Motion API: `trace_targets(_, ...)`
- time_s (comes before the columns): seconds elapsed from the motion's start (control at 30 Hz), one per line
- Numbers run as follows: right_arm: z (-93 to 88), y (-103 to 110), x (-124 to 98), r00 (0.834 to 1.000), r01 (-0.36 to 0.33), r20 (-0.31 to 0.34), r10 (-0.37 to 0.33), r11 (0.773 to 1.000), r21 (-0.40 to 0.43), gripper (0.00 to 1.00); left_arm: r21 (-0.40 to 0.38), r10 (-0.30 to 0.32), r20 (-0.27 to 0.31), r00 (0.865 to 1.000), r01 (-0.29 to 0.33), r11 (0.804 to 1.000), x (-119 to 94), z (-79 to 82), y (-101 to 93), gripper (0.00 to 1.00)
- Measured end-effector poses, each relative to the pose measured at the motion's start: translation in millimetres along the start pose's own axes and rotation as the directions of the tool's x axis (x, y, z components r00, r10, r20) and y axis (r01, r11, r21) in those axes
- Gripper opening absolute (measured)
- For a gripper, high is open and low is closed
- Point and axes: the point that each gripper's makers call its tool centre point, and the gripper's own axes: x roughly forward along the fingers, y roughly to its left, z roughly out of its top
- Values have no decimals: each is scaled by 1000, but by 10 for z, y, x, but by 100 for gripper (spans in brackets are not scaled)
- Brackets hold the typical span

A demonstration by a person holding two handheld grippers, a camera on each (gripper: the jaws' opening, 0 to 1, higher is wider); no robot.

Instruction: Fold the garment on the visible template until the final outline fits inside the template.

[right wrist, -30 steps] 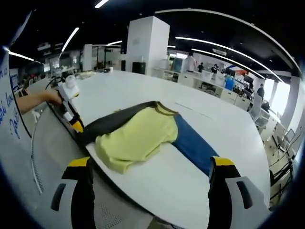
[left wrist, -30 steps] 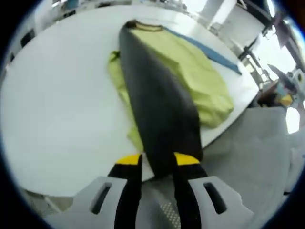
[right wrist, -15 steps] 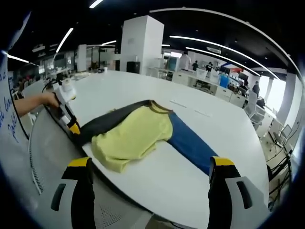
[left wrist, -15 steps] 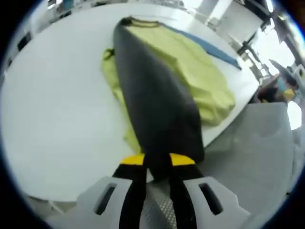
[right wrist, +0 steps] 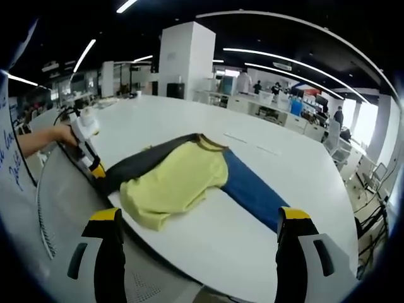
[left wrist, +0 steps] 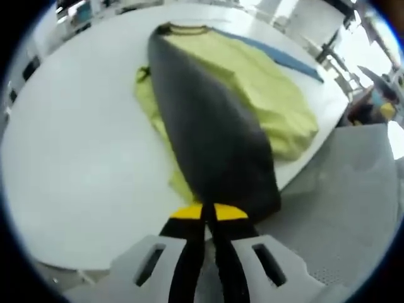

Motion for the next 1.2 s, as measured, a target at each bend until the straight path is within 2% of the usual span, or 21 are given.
trace_targets(0.2,4,15,14,1000,-3,9,3,1000,2,100,-19,10,-23,1000,-10,1000,-2,-13,-11,0)
trace_targets(0.33,61,27,17,1000,1,20,-1,1000,9,100,58,25,-15,1000,-24,998,-14,6,-20,0)
trace_targets(0.37,85,38,11,1000,-4,27,3,1000,24,100,48,29,-15,999,-28,998,-24,3,-29,0)
trace_targets(0.43,210,67,-5,996,-17,86,11,998,69,100,28,28,-6,1000,-28,999,-60,30,-2,0)
trace_targets(0.5,238,60,-26,996,-7,91,0,998,70,100,24,26,2,1000,-26,999,-134,58,30,0)
trace_targets(0.63,283,43,-21,991,20,128,-31,996,87,100,20,64,72,995,-66,998,-372,219,192,0)
trace_targets(0.73,278,104,-20,990,19,138,-32,995,97,100,22,92,95,991,-94,995,-524,299,328,0)
trace_targets(0.87,214,172,-12,991,16,128,-28,995,95,100,67,158,95,983,-165,984,-729,395,578,0)
trace_targets(1.03,176,223,-3,992,-2,122,-14,992,125,100,77,202,100,974,-210,975,-901,515,875,0)
trace_targets(1.07,180,227,-4,992,-4,123,-12,992,129,100,80,205,101,973,-214,974,-908,524,896,0)
trace_targets(1.2,198,197,-39,994,18,107,-29,995,102,100,93,245,99,964,-254,963,-919,614,1222,0)
